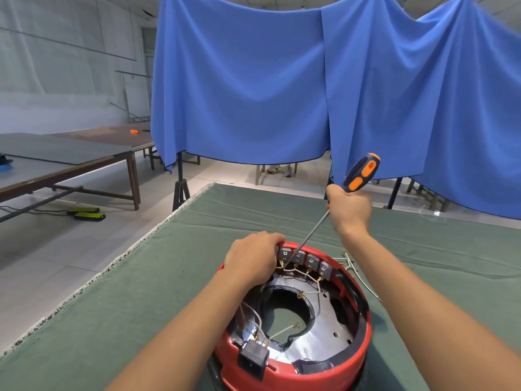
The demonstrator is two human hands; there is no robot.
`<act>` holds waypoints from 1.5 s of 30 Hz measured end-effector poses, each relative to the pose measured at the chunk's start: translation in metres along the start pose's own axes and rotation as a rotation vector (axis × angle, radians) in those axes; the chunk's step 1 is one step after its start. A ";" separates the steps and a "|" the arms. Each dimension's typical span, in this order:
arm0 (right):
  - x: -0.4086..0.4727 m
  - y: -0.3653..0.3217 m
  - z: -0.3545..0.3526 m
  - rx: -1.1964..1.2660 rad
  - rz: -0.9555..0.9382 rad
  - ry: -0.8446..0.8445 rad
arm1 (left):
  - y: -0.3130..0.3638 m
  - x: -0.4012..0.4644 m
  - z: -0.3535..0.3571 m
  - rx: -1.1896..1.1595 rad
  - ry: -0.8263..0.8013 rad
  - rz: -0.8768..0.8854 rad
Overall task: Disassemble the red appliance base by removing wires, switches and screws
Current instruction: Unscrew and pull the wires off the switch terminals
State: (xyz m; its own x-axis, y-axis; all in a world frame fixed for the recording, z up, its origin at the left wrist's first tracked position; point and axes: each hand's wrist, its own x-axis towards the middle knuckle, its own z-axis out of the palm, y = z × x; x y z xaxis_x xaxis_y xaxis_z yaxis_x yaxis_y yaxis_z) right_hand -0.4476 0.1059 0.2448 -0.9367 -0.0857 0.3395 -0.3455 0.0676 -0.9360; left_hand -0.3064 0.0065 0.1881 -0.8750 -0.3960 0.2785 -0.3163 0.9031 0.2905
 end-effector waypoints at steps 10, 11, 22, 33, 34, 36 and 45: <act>-0.018 -0.024 -0.042 0.170 -0.106 0.076 | -0.001 0.001 0.000 -0.016 -0.011 -0.016; -0.025 -0.022 -0.046 0.188 -0.129 0.087 | -0.001 0.000 0.000 -0.019 -0.015 -0.021; -0.067 0.017 -0.066 0.535 -0.124 0.237 | 0.003 -0.006 -0.004 -0.106 0.132 0.125; -0.065 0.021 -0.074 0.494 -0.161 0.221 | 0.006 -0.008 0.002 0.102 0.029 0.220; -0.065 0.020 -0.076 0.494 -0.168 0.220 | 0.006 -0.008 0.003 0.114 0.023 0.220; -0.066 0.019 -0.078 0.494 -0.185 0.219 | 0.006 -0.009 0.004 0.115 0.023 0.211; -0.071 0.016 -0.076 0.462 -0.281 0.183 | 0.017 -0.013 0.006 0.178 0.015 0.138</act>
State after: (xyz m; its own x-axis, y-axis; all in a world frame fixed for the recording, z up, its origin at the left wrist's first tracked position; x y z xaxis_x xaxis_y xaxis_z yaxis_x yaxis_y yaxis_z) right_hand -0.3908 0.1888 0.2131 -0.8211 0.1384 0.5537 -0.5605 -0.3783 -0.7367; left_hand -0.3021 0.0277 0.1838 -0.9092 -0.2683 0.3182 -0.2553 0.9633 0.0828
